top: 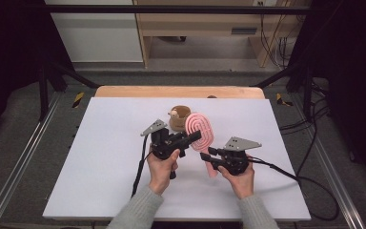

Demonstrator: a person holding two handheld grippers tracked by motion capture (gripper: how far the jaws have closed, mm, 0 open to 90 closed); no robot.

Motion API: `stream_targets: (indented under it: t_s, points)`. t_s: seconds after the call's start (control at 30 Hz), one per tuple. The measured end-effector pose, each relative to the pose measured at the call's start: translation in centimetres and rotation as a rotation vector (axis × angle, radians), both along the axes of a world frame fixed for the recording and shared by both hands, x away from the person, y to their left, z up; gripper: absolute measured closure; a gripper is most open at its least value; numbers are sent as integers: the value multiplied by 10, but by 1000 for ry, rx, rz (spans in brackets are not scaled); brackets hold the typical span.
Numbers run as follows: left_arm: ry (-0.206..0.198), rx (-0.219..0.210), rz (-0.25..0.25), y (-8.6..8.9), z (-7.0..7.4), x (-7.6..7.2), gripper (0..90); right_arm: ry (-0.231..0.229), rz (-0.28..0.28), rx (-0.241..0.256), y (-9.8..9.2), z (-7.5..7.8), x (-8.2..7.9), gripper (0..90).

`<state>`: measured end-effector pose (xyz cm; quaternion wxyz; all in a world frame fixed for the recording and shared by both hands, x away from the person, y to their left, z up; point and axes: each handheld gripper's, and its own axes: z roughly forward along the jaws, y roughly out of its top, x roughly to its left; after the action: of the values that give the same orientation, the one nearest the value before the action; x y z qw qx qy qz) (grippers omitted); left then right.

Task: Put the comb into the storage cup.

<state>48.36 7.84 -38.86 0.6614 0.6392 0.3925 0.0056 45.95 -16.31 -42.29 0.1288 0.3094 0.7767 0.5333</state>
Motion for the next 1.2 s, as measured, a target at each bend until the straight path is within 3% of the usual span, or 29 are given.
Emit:
stream_targets:
  t_s: [0.23,0.5,0.63,0.87,1.07,1.1,1.2]
  points:
    - [-7,3,19,4,6,2,633,-3,2,7,-2,2,0,610]
    - [-30,34,58,16,12,6,633,-23,-1,21,-8,8,0,401]
    - [-35,37,73,22,16,8,633,-36,-4,26,-11,10,0,349]
    - [-55,55,93,31,23,9,633,-17,-25,55,-23,8,3,217]
    - [-67,61,110,38,28,10,633,-22,-61,51,-34,3,6,131]
    - [-67,62,112,39,29,11,633,-13,-60,28,-36,2,7,104]
    - [-70,62,121,41,31,12,633,-6,-59,17,-37,0,8,105]
